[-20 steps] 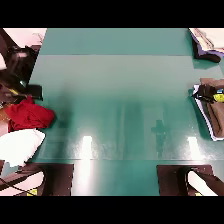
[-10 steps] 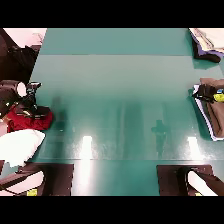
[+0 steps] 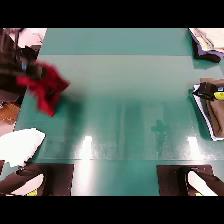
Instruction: Fold the shirts.
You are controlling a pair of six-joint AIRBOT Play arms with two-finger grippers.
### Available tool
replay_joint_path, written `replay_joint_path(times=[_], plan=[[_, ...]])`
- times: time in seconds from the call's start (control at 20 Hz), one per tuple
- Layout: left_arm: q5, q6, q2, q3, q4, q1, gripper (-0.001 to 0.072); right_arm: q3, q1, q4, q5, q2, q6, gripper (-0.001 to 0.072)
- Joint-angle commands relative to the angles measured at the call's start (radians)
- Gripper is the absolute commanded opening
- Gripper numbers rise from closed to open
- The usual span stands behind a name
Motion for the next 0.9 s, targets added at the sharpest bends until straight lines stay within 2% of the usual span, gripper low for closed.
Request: replay_joint_path(times=[0.0,0.1,0.2,0.3,0.45,0.5,0.55,0.6,0.7,0.85], plan=[[0.076,0.204,0.019,0.179,-0.401,-0.172,0.0031,0.061,0.001,0.002,-0.022,0.0,0.001,0.0015],[0.088,0.26,-0.002,0.179,-0.483,-0.262,0.0031,0.124,0.001,0.001,-0.038,0.0,0.001,0.0015],[0.039,0.278,-0.063,0.179,-0.473,-0.323,0.0031,0.189,0.001,0.001,-0.05,0.001,0.001,0.0015],[-0.023,0.282,-0.16,0.179,-0.471,-0.33,0.0032,0.249,0.001,0.001,-0.05,0.0,0.001,0.0015],[0.032,0.253,-0.332,0.179,-0.373,-0.32,0.0033,0.307,0.001,-0.001,-0.047,0.0,0.001,0.0015],[0.068,0.214,-0.381,0.179,-0.352,-0.31,0.0105,0.318,0.001,-0.002,-0.047,0.0,0.001,0.0015],[0.09,0.172,-0.424,0.179,-0.343,-0.293,0.0403,0.32,0.001,-0.002,-0.049,0.001,0.0,0.0015],[0.089,0.135,-0.451,0.179,-0.342,-0.267,0.0559,0.32,0.001,-0.006,-0.046,0.0,0.0,0.0015],[0.013,0.078,-0.462,0.179,-0.344,-0.186,0.0534,0.319,0.001,-0.011,-0.04,-0.002,0.0,0.0015],[-0.207,0.063,-0.439,0.164,-0.346,-0.05,0.0534,0.317,0.001,-0.011,-0.042,-0.005,0.0,0.0015]])
